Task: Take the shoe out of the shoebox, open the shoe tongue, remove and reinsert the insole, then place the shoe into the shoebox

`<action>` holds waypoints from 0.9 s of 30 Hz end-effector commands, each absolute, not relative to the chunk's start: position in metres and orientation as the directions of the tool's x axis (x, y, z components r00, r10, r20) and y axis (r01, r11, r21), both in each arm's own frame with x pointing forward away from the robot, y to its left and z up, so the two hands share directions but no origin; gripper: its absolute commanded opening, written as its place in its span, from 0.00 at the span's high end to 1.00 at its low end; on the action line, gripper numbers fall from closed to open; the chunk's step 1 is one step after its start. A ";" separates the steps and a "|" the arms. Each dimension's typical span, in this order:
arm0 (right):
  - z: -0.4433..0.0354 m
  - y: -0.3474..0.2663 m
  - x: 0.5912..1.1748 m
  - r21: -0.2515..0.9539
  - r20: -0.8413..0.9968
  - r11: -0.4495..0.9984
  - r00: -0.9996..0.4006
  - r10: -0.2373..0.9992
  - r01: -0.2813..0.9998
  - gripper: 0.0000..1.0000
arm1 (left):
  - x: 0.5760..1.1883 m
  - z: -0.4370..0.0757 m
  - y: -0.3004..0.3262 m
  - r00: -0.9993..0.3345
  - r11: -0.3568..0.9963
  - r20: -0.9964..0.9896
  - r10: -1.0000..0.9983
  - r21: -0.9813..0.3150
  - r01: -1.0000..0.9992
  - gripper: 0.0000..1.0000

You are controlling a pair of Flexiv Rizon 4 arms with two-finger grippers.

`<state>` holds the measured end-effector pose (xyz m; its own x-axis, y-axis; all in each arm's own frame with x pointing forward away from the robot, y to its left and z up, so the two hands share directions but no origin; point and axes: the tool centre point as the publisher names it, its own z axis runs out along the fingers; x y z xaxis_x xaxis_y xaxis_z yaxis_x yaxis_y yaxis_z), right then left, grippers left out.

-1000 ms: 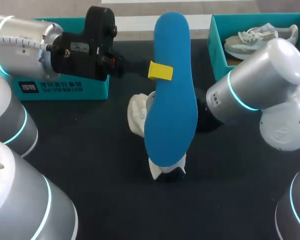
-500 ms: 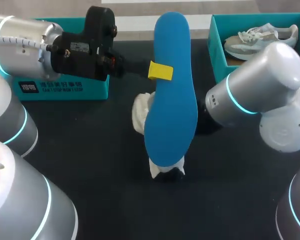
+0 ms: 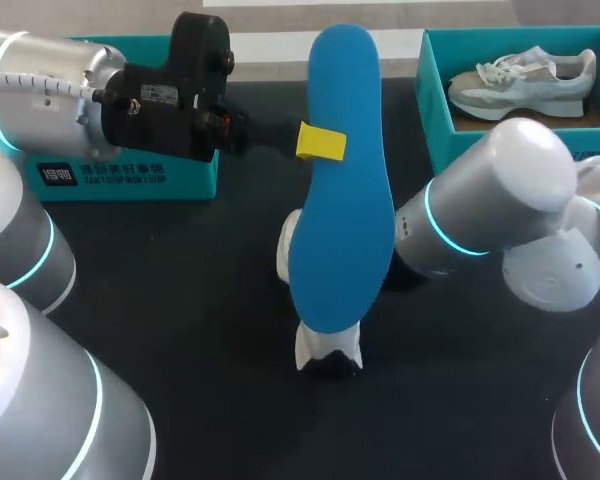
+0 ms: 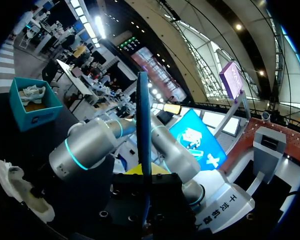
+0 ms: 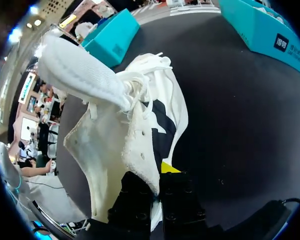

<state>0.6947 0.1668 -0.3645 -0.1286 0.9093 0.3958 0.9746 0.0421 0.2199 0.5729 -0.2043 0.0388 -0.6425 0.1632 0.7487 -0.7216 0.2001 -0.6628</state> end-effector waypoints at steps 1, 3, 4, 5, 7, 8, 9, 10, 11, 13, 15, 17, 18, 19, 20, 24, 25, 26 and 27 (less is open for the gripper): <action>-0.371 0.168 0.699 0.219 0.385 0.034 -0.118 0.915 0.975 1.00 | 0.573 0.038 -0.205 -0.642 0.201 0.749 0.163 -0.663 -0.722 1.00; -0.375 0.168 0.699 0.208 0.379 0.041 -0.119 0.918 0.977 1.00 | 0.573 0.038 -0.205 -0.642 0.201 0.749 0.163 -0.663 -0.722 1.00; -0.377 0.168 0.699 0.204 0.379 0.038 -0.115 0.918 0.978 1.00 | 0.573 0.038 -0.205 -0.642 0.201 0.749 0.163 -0.663 -0.722 1.00; -0.379 0.168 0.698 0.204 0.390 0.027 -0.107 0.915 0.979 1.00 | 0.573 0.038 -0.205 -0.642 0.201 0.749 0.163 -0.663 -0.722 1.00; -0.382 0.169 0.698 0.200 0.393 0.020 -0.099 0.914 0.980 1.00 | 0.573 0.038 -0.205 -0.642 0.201 0.749 0.163 -0.663 -0.722 1.00; -0.384 0.169 0.698 0.197 0.394 0.021 -0.099 0.914 0.980 1.00 | 0.573 0.038 -0.205 -0.642 0.201 0.749 0.163 -0.663 -0.722 1.00; -0.386 0.170 0.697 0.191 0.390 0.017 -0.091 0.916 0.981 1.00 | 0.573 0.038 -0.205 -0.642 0.201 0.749 0.163 -0.663 -0.722 1.00; -0.387 0.169 0.697 0.191 0.384 0.010 -0.084 0.920 0.982 1.00 | 0.573 0.038 -0.205 -0.642 0.201 0.749 0.163 -0.663 -0.722 1.00; -0.390 0.168 0.696 0.189 0.388 0.008 -0.082 0.918 0.982 1.00 | 0.573 0.038 -0.205 -0.642 0.201 0.749 0.163 -0.663 -0.722 1.00; -0.395 0.167 0.694 0.181 0.393 -0.001 -0.071 0.917 0.983 1.00 | 0.573 0.038 -0.205 -0.642 0.201 0.749 0.163 -0.663 -0.722 1.00; -0.400 0.167 0.692 0.170 0.409 -0.016 -0.056 0.911 0.985 1.00 | 0.573 0.038 -0.205 -0.642 0.201 0.749 0.163 -0.663 -0.722 1.00; -0.401 0.166 0.691 0.164 0.416 -0.020 -0.051 0.908 0.986 0.93 | 0.573 0.038 -0.205 -0.642 0.201 0.749 0.163 -0.663 -0.722 1.00; -0.400 0.165 0.690 0.167 0.418 -0.032 -0.041 0.907 0.985 0.72 | 0.573 0.038 -0.205 -0.642 0.201 0.749 0.163 -0.663 -0.722 1.00; -0.397 0.165 0.689 0.170 0.426 -0.038 -0.038 0.904 0.985 0.57 | 0.573 0.038 -0.205 -0.642 0.201 0.749 0.163 -0.663 -0.722 1.00; -0.394 0.164 0.689 0.174 0.433 -0.044 -0.036 0.900 0.984 0.47 | 0.573 0.038 -0.205 -0.642 0.201 0.749 0.163 -0.663 -0.722 1.00; -0.374 0.165 0.688 0.190 0.480 -0.074 -0.027 0.877 0.979 0.00 | 0.573 0.038 -0.205 -0.642 0.201 0.749 0.163 -0.663 -0.722 1.00; -0.368 0.165 0.687 0.185 0.484 -0.074 -0.026 0.875 0.980 0.00 | 0.573 0.038 -0.205 -0.642 0.201 0.749 0.163 -0.663 -0.722 1.00; -0.362 0.165 0.686 0.182 0.502 -0.077 -0.025 0.864 0.980 0.00 | 0.573 0.038 -0.205 -0.642 0.201 0.749 0.163 -0.663 -0.722 1.00; -0.357 0.164 0.686 0.184 0.514 -0.082 -0.025 0.857 0.979 0.00 | 0.573 0.038 -0.205 -0.642 0.201 0.749 0.163 -0.663 -0.722 1.00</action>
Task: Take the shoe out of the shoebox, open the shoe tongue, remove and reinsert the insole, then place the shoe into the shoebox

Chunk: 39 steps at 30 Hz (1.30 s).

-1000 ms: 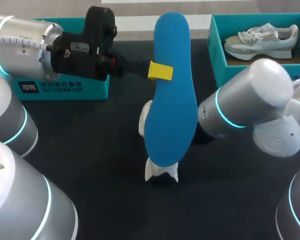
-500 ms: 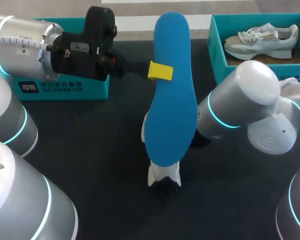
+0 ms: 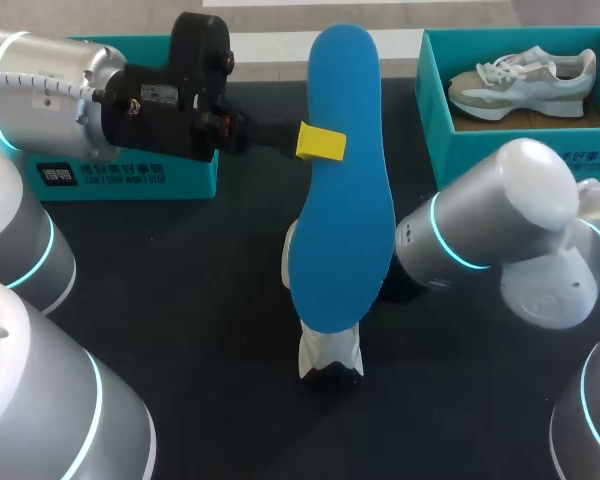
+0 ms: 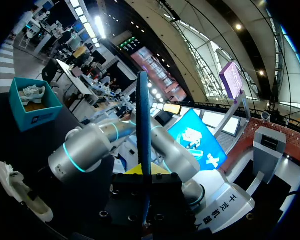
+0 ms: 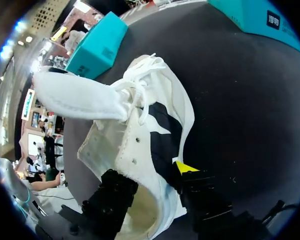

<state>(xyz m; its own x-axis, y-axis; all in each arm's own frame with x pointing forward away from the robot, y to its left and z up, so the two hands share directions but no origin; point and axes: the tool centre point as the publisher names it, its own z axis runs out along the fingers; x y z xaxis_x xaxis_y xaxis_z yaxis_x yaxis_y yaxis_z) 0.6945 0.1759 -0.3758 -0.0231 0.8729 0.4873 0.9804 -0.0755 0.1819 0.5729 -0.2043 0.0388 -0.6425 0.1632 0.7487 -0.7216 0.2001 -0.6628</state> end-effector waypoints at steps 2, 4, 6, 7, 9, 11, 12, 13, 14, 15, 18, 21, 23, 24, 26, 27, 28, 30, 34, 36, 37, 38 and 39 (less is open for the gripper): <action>-0.347 0.163 0.684 0.168 0.554 -0.075 -0.031 0.832 0.983 0.00 | 0.573 0.038 -0.205 -0.642 0.201 0.749 0.163 -0.663 -0.722 1.00; -0.336 0.161 0.681 0.160 0.598 -0.085 -0.028 0.801 0.983 0.00 | 0.573 0.038 -0.205 -0.642 0.201 0.749 0.163 -0.663 -0.722 1.00; -0.325 0.157 0.680 0.153 0.655 -0.095 -0.029 0.755 0.984 0.00 | 0.573 0.038 -0.205 -0.642 0.201 0.749 0.163 -0.663 -0.722 1.00; -0.319 0.155 0.679 0.166 0.696 -0.124 -0.027 0.718 0.978 0.00 | 0.573 0.038 -0.205 -0.642 0.201 0.749 0.163 -0.663 -0.722 1.00; -0.306 0.151 0.680 0.175 0.774 -0.159 -0.036 0.633 0.972 0.00 | 0.573 0.038 -0.205 -0.642 0.201 0.749 0.163 -0.663 -0.722 1.00; -0.299 0.151 0.681 0.194 0.801 -0.150 -0.068 0.595 0.970 0.00 | 0.573 0.038 -0.205 -0.642 0.201 0.749 0.163 -0.663 -0.722 1.00; -0.299 0.151 0.681 0.194 0.801 -0.150 -0.068 0.595 0.970 0.00 | 0.573 0.038 -0.205 -0.642 0.201 0.749 0.163 -0.663 -0.722 1.00; -0.299 0.151 0.681 0.194 0.801 -0.150 -0.068 0.595 0.970 0.00 | 0.573 0.038 -0.205 -0.642 0.201 0.749 0.163 -0.663 -0.722 1.00; -0.299 0.151 0.681 0.194 0.801 -0.150 -0.068 0.595 0.970 0.00 | 0.573 0.038 -0.205 -0.642 0.201 0.749 0.163 -0.663 -0.722 1.00; -0.299 0.151 0.681 0.194 0.801 -0.150 -0.068 0.595 0.970 0.00 | 0.573 0.038 -0.205 -0.642 0.201 0.749 0.163 -0.663 -0.722 1.00; -0.299 0.151 0.681 0.194 0.801 -0.150 -0.068 0.595 0.970 0.00 | 0.573 0.038 -0.205 -0.642 0.201 0.749 0.163 -0.663 -0.722 1.00; -0.299 0.151 0.681 0.194 0.801 -0.150 -0.068 0.595 0.970 0.00 | 0.573 0.038 -0.205 -0.642 0.201 0.749 0.163 -0.663 -0.722 1.00; -0.299 0.151 0.681 0.194 0.801 -0.150 -0.068 0.595 0.970 0.00 | 0.573 0.038 -0.205 -0.642 0.201 0.749 0.163 -0.663 -0.722 1.00; -0.299 0.151 0.681 0.194 0.801 -0.150 -0.068 0.595 0.970 0.00 | 0.573 0.038 -0.205 -0.642 0.201 0.749 0.163 -0.663 -0.722 1.00; -0.299 0.151 0.681 0.194 0.801 -0.150 -0.068 0.595 0.970 0.00 | 0.573 0.038 -0.205 -0.642 0.201 0.749 0.163 -0.663 -0.722 1.00; -0.299 0.151 0.681 0.194 0.801 -0.150 -0.068 0.595 0.970 0.00 | 0.573 0.038 -0.205 -0.642 0.201 0.749 0.163 -0.663 -0.722 1.00; -0.294 0.153 0.684 0.193 0.808 -0.137 -0.079 0.584 0.972 0.00 | 0.573 0.038 -0.205 -0.642 0.201 0.749 0.163 -0.663 -0.722 1.00; -0.284 0.153 0.689 0.195 0.826 -0.110 -0.103 0.554 0.975 0.00 | 0.573 0.038 -0.205 -0.642 0.201 0.749 0.163 -0.663 -0.722 1.00; -0.265 0.148 0.695 0.177 0.881 -0.104 -0.110 0.460 0.979 0.00 | 0.573 0.038 -0.205 -0.642 0.201 0.749 0.163 -0.663 -0.722 1.00; -0.254 0.143 0.698 0.188 0.905 -0.114 -0.127 0.406 0.975 0.00 | 0.573 0.038 -0.205 -0.642 0.201 0.749 0.163 -0.663 -0.722 1.00; -0.248 0.141 0.700 0.194 0.906 -0.108 -0.136 0.401 0.975 0.00 | 0.573 0.038 -0.205 -0.642 0.201 0.749 0.163 -0.663 -0.722 1.00; -0.242 0.140 0.701 0.195 0.911 -0.105 -0.140 0.388 0.975 0.00 | 0.573 0.038 -0.205 -0.642 0.201 0.749 0.163 -0.663 -0.722 1.00; -0.236 0.138 0.703 0.183 0.922 -0.113 -0.130 0.366 0.977 0.00 | 0.573 0.038 -0.205 -0.642 0.201 0.749 0.163 -0.663 -0.722 1.00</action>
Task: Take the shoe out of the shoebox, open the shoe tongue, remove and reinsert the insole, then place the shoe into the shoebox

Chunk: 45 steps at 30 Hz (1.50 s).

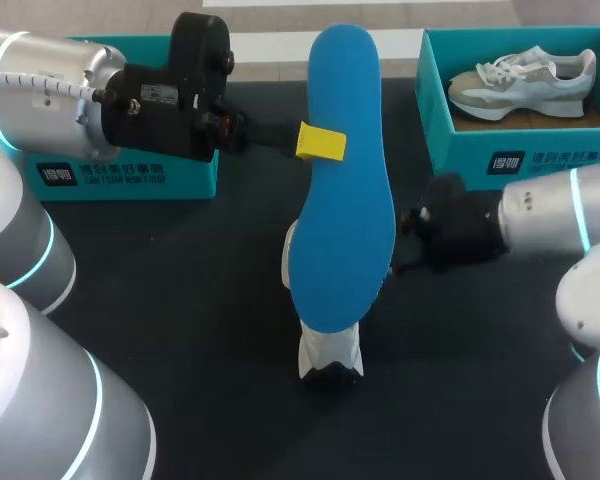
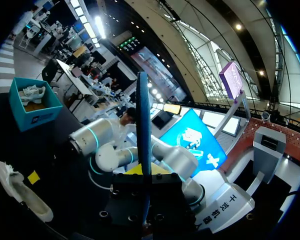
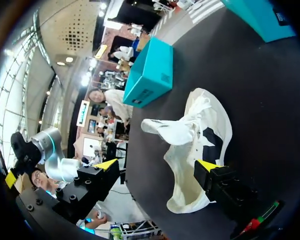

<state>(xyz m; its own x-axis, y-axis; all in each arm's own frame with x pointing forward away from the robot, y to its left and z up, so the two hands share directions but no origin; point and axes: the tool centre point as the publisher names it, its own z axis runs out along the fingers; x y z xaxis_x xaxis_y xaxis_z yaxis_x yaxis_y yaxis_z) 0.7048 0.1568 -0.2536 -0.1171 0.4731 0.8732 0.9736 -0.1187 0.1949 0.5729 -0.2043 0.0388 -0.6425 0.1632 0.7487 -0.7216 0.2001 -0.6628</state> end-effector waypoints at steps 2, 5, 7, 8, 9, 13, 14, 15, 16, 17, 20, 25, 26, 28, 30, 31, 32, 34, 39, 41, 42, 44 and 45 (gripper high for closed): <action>-0.227 0.136 0.706 0.188 0.926 -0.112 -0.138 0.353 0.976 0.00 | 0.573 0.038 -0.205 -0.642 0.201 0.749 0.163 -0.663 -0.722 1.00; -0.215 0.134 0.709 0.190 0.942 -0.109 -0.150 0.301 0.976 0.00 | 0.573 0.038 -0.205 -0.642 0.201 0.749 0.163 -0.663 -0.722 1.00; -0.208 0.134 0.712 0.193 0.954 -0.128 -0.155 0.258 0.973 0.00 | 0.573 0.038 -0.205 -0.642 0.201 0.749 0.163 -0.663 -0.722 1.00; -0.206 0.133 0.713 0.205 0.957 -0.151 -0.166 0.238 0.967 0.00 | 0.573 0.038 -0.205 -0.642 0.201 0.749 0.163 -0.663 -0.722 1.00; -0.205 0.132 0.714 0.209 0.962 -0.160 -0.173 0.212 0.965 0.00 | 0.573 0.038 -0.205 -0.642 0.201 0.749 0.163 -0.663 -0.722 1.00; -0.205 0.132 0.714 0.209 0.962 -0.160 -0.173 0.212 0.965 0.00 | 0.573 0.038 -0.205 -0.642 0.201 0.749 0.163 -0.663 -0.722 1.00; -0.205 0.132 0.714 0.209 0.962 -0.160 -0.173 0.212 0.965 0.00 | 0.573 0.038 -0.205 -0.642 0.201 0.749 0.163 -0.663 -0.722 1.00; -0.205 0.132 0.714 0.209 0.962 -0.160 -0.173 0.212 0.965 0.00 | 0.573 0.038 -0.205 -0.642 0.201 0.749 0.163 -0.663 -0.722 1.00; -0.205 0.132 0.714 0.209 0.962 -0.160 -0.173 0.212 0.965 0.00 | 0.573 0.038 -0.205 -0.642 0.201 0.749 0.163 -0.663 -0.722 1.00; -0.205 0.132 0.714 0.209 0.962 -0.160 -0.173 0.212 0.965 0.00 | 0.573 0.038 -0.205 -0.642 0.201 0.749 0.163 -0.663 -0.722 1.00; -0.205 0.132 0.714 0.209 0.962 -0.160 -0.173 0.212 0.965 0.00 | 0.573 0.038 -0.205 -0.642 0.201 0.749 0.163 -0.663 -0.722 1.00; -0.192 0.140 0.719 0.214 0.968 -0.142 -0.190 0.164 0.967 0.00 | 0.573 0.038 -0.205 -0.642 0.201 0.749 0.163 -0.663 -0.722 1.00; -0.189 0.140 0.720 0.195 0.973 -0.137 -0.174 0.149 0.971 0.00 | 0.573 0.038 -0.205 -0.642 0.201 0.749 0.163 -0.663 -0.722 1.00; -0.182 0.139 0.721 0.200 0.974 -0.145 -0.180 0.139 0.969 0.00 | 0.573 0.038 -0.205 -0.642 0.201 0.749 0.163 -0.663 -0.722 1.00; -0.173 0.137 0.722 0.207 0.976 -0.144 -0.195 0.095 0.968 0.00 | 0.573 0.038 -0.205 -0.642 0.201 0.749 0.163 -0.663 -0.722 1.00; -0.166 0.136 0.724 0.221 0.974 -0.136 -0.210 0.089 0.966 0.00 | 0.573 0.038 -0.205 -0.642 0.201 0.749 0.163 -0.663 -0.722 1.00; -0.161 0.135 0.724 0.223 0.973 -0.134 -0.213 0.084 0.966 0.00 | 0.573 0.038 -0.205 -0.642 0.201 0.749 0.163 -0.663 -0.722 1.00; -0.156 0.133 0.726 0.216 0.974 -0.122 -0.207 0.088 0.969 0.00 | 0.573 0.038 -0.205 -0.642 0.201 0.749 0.163 -0.663 -0.722 1.00; -0.143 0.130 0.727 0.222 0.975 -0.084 -0.220 0.037 0.971 0.00 | 0.573 0.038 -0.205 -0.642 0.201 0.749 0.163 -0.663 -0.722 1.00; -0.139 0.129 0.726 0.201 0.979 -0.053 -0.198 0.057 0.978 0.00 | 0.573 0.038 -0.205 -0.642 0.201 0.749 0.163 -0.663 -0.722 1.00; -0.137 0.130 0.724 0.191 0.980 -0.050 -0.188 0.057 0.980 0.00 | 0.573 0.038 -0.205 -0.642 0.201 0.749 0.163 -0.663 -0.722 1.00; -0.133 0.129 0.720 0.153 0.987 -0.044 -0.150 0.055 0.987 0.00 | 0.573 0.038 -0.205 -0.642 0.201 0.749 0.163 -0.663 -0.722 1.00; -0.132 0.130 0.718 0.145 0.988 -0.041 -0.142 0.062 0.989 0.00 | 0.573 0.038 -0.205 -0.642 0.201 0.749 0.163 -0.663 -0.722 1.00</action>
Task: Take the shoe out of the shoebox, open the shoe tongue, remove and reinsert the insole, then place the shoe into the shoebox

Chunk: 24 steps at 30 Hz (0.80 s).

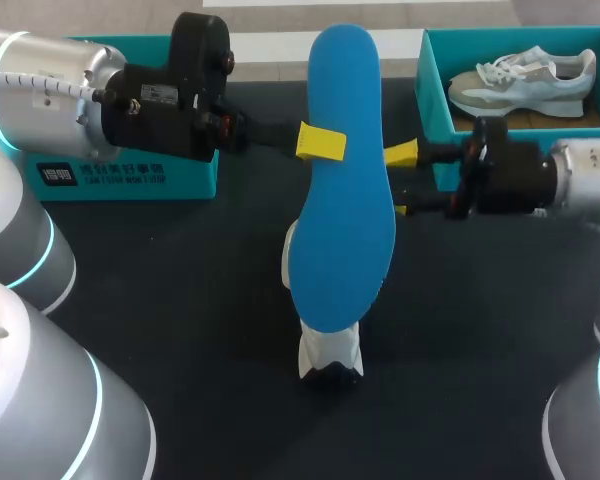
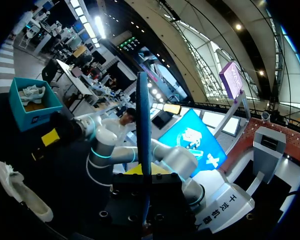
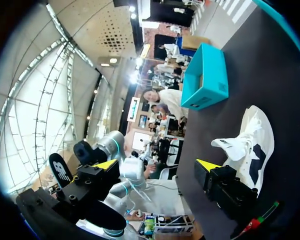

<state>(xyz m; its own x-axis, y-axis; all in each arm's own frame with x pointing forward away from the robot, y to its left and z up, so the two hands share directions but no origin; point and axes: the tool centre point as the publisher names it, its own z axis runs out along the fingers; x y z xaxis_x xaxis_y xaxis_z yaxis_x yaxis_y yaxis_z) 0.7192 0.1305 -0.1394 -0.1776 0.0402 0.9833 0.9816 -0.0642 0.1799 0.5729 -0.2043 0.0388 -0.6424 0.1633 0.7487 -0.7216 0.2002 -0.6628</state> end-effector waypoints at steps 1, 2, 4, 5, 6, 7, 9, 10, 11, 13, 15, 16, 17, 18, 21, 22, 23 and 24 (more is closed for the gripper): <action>-0.129 0.130 0.714 0.119 0.992 -0.043 -0.116 0.053 0.992 0.00 | 0.573 0.038 -0.205 -0.642 0.201 0.749 0.163 -0.663 -0.722 1.00; -0.128 0.130 0.711 0.107 0.993 -0.040 -0.105 0.058 0.993 0.00 | 0.573 0.038 -0.205 -0.642 0.201 0.749 0.163 -0.663 -0.722 1.00; -0.127 0.131 0.703 0.081 0.995 -0.043 -0.079 0.053 0.996 0.00 | 0.573 0.038 -0.205 -0.642 0.201 0.749 0.163 -0.663 -0.722 1.00; -0.126 0.131 0.700 0.068 0.996 -0.042 -0.066 0.052 0.997 0.00 | 0.573 0.038 -0.205 -0.642 0.201 0.749 0.163 -0.663 -0.722 1.00; -0.126 0.132 0.697 0.062 0.997 -0.043 -0.060 0.054 0.997 0.00 | 0.573 0.038 -0.205 -0.642 0.201 0.749 0.163 -0.663 -0.722 1.00; -0.125 0.132 0.695 0.062 0.997 -0.045 -0.059 0.054 0.997 0.00 | 0.573 0.038 -0.205 -0.642 0.201 0.749 0.163 -0.663 -0.722 1.00; -0.124 0.133 0.693 0.057 0.997 -0.052 -0.054 0.053 0.997 0.00 | 0.573 0.038 -0.205 -0.642 0.201 0.749 0.163 -0.663 -0.722 1.00; -0.123 0.133 0.692 0.052 0.997 -0.056 -0.049 0.055 0.997 0.00 | 0.573 0.038 -0.205 -0.642 0.201 0.749 0.163 -0.663 -0.722 1.00; -0.123 0.133 0.691 0.049 0.997 -0.057 -0.046 0.055 0.997 0.00 | 0.573 0.038 -0.205 -0.642 0.201 0.749 0.163 -0.663 -0.722 1.00; -0.122 0.134 0.689 0.043 0.998 -0.056 -0.040 0.058 0.998 0.00 | 0.573 0.038 -0.205 -0.642 0.201 0.749 0.163 -0.663 -0.722 1.00; -0.120 0.136 0.686 0.036 0.998 -0.048 -0.033 0.061 0.998 0.00 | 0.573 0.038 -0.205 -0.642 0.201 0.749 0.163 -0.663 -0.722 1.00; -0.119 0.136 0.685 0.029 0.998 -0.045 -0.027 0.062 0.999 0.00 | 0.573 0.038 -0.205 -0.642 0.201 0.749 0.163 -0.663 -0.722 1.00; -0.119 0.136 0.683 0.028 0.998 -0.045 -0.025 0.062 0.999 0.00 | 0.573 0.038 -0.205 -0.642 0.201 0.749 0.163 -0.663 -0.722 1.00; -0.118 0.135 0.682 0.023 0.998 -0.046 -0.020 0.065 0.999 0.00 | 0.573 0.038 -0.205 -0.642 0.201 0.749 0.163 -0.663 -0.722 1.00; -0.118 0.135 0.682 0.019 0.998 -0.049 -0.016 0.067 0.999 0.00 | 0.573 0.038 -0.205 -0.642 0.201 0.749 0.163 -0.663 -0.722 1.00; -0.118 0.135 0.681 0.020 0.998 -0.048 -0.017 0.067 0.999 0.00 | 0.573 0.038 -0.205 -0.642 0.201 0.749 0.163 -0.663 -0.722 1.00; -0.119 0.136 0.681 0.018 0.998 -0.040 -0.015 0.068 0.999 0.00 | 0.573 0.038 -0.205 -0.642 0.201 0.749 0.163 -0.663 -0.722 1.00; -0.119 0.137 0.681 0.017 0.998 -0.038 -0.015 0.067 0.999 0.00 | 0.573 0.038 -0.205 -0.642 0.201 0.749 0.163 -0.663 -0.722 1.00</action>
<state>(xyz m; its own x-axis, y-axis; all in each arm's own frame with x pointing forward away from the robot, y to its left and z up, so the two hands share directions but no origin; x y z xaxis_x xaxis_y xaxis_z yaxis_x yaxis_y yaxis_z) 0.6823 0.1356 -0.1182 -0.0164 0.0646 0.9978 0.9991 -0.0382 0.0189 0.5729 -0.2043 0.0388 -0.6425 0.1632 0.7487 -0.7216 0.2002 -0.6628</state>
